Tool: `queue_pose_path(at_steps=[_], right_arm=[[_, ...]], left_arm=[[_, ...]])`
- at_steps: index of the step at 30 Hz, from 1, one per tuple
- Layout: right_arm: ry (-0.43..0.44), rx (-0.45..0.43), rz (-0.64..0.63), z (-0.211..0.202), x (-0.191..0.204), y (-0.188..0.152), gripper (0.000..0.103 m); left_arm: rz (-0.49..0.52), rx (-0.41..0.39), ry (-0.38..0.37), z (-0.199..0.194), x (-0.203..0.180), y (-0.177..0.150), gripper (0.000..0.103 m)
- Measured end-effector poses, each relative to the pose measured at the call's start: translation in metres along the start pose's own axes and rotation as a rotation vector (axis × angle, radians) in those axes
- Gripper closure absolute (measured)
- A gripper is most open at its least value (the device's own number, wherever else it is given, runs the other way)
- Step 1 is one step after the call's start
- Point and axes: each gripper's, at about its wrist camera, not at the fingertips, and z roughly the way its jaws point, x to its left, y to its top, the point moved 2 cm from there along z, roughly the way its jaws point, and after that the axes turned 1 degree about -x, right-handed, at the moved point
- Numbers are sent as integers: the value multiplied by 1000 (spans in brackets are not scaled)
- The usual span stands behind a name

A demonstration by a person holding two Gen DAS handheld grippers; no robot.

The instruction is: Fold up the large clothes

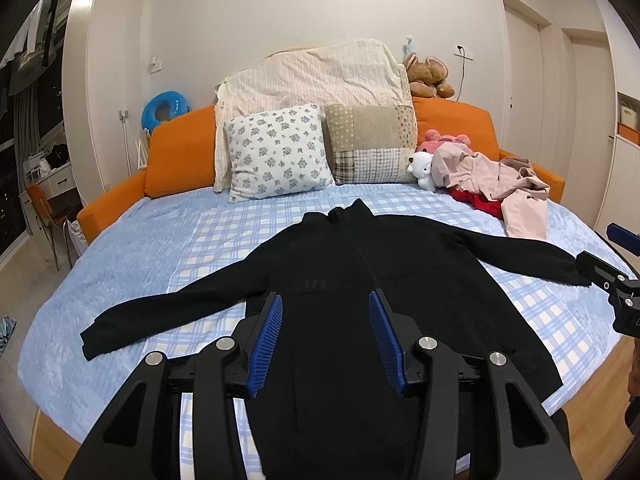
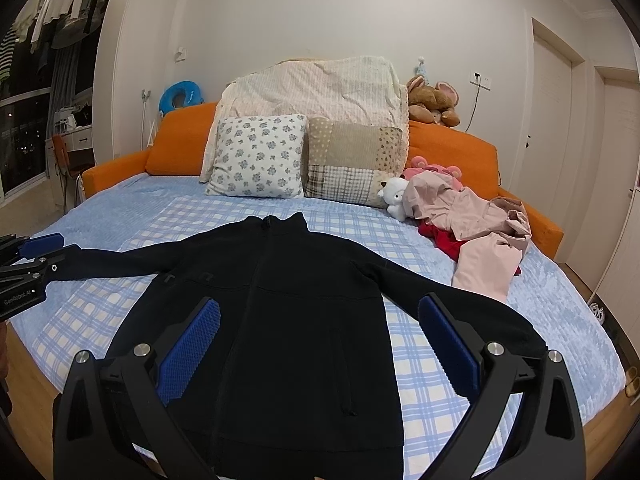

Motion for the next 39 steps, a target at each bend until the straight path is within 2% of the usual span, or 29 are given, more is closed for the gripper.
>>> queue_pose_path(at_steps=[24, 39], right_arm=[[-13, -1, -5, 2, 3, -6, 5], [18, 13, -11, -3, 4, -8, 5]], left_arm=[[6, -2, -1, -1, -3, -2, 53], [32, 24, -27, 0, 0, -6, 53]])
